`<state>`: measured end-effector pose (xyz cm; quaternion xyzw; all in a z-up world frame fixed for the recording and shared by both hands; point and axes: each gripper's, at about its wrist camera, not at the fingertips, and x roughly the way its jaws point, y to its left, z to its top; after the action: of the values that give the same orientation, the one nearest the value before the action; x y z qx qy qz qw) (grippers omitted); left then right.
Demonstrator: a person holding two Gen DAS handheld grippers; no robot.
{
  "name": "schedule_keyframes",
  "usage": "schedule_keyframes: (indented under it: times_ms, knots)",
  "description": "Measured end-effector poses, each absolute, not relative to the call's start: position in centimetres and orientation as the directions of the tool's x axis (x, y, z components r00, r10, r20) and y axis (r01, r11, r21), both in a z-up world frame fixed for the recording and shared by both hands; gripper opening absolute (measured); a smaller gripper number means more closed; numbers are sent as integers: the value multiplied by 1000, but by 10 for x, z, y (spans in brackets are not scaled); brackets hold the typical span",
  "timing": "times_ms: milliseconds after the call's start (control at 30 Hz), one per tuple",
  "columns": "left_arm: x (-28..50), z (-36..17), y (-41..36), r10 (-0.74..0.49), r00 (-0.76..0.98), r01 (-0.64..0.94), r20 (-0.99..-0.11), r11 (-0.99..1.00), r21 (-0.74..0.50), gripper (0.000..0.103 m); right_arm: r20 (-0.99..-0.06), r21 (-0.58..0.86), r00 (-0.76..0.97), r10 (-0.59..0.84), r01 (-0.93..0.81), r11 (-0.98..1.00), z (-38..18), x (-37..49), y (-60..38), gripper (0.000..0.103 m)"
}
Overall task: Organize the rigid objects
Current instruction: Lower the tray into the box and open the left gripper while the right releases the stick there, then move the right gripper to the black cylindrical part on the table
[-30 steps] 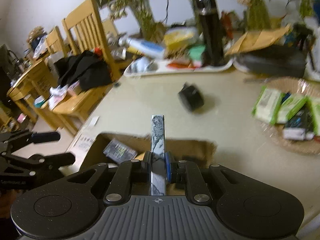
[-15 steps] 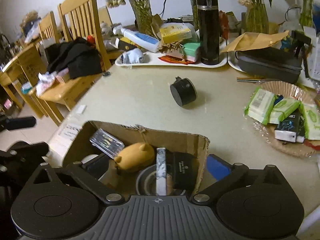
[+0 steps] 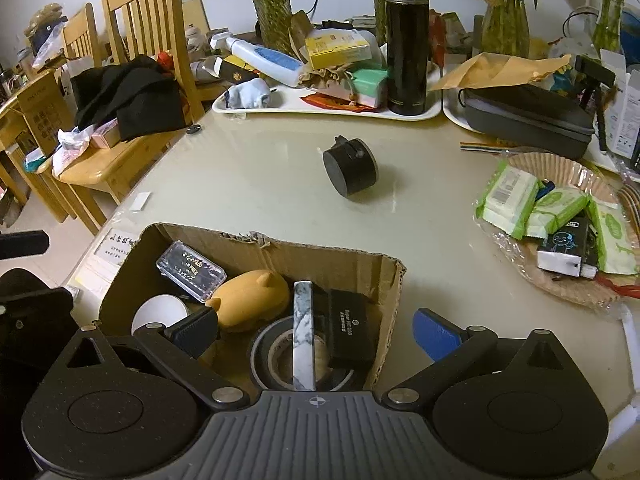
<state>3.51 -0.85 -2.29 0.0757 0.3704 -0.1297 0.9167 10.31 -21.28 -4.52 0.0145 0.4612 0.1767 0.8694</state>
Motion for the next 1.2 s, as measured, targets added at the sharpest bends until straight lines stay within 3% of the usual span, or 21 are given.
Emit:
schedule_keyframes:
  times_ms: [1200]
  knots:
    - [55, -28, -17, -215, 673, 313, -707, 950, 10, 75, -774, 144, 551, 312, -326, 934, -39, 117, -209, 103]
